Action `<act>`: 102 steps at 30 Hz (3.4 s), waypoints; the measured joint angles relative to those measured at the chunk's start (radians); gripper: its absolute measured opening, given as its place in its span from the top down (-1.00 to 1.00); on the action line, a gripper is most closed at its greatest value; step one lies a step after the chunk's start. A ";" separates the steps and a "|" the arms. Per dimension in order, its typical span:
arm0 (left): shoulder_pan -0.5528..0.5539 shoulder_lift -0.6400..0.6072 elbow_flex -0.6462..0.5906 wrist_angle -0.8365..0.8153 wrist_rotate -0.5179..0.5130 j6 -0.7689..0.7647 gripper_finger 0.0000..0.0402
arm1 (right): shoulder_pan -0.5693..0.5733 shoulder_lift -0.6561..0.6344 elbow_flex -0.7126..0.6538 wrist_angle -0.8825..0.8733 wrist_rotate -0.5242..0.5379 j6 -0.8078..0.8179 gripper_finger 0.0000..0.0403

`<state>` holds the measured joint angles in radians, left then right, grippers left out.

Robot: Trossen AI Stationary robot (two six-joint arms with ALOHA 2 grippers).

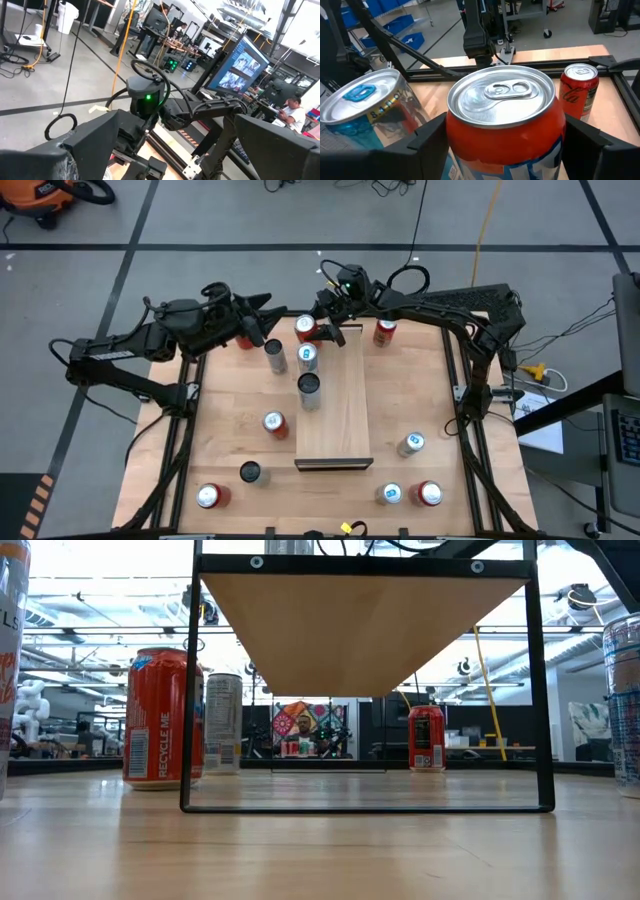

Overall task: Place canned beverage on shelf
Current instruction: Put the top right orange soda can on the shelf

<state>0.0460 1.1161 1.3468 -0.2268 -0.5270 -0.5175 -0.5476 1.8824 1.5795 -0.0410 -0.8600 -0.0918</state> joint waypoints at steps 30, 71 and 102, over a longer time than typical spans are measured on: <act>0.000 0.000 0.000 -0.002 0.000 0.007 -0.98 | 0.006 0.000 0.001 -0.066 0.017 -0.038 -0.50; 0.000 0.000 0.000 -0.064 0.021 0.007 -0.98 | -0.067 -0.215 0.001 -0.058 0.103 0.078 -0.68; 0.000 0.000 0.000 -0.183 0.014 0.007 -0.98 | 0.020 -0.195 0.000 -0.643 0.317 -0.042 0.81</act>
<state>0.0456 1.1162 1.3470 -0.4093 -0.5133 -0.5102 -0.5272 1.6873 1.5799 -0.6841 -0.5433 -0.1333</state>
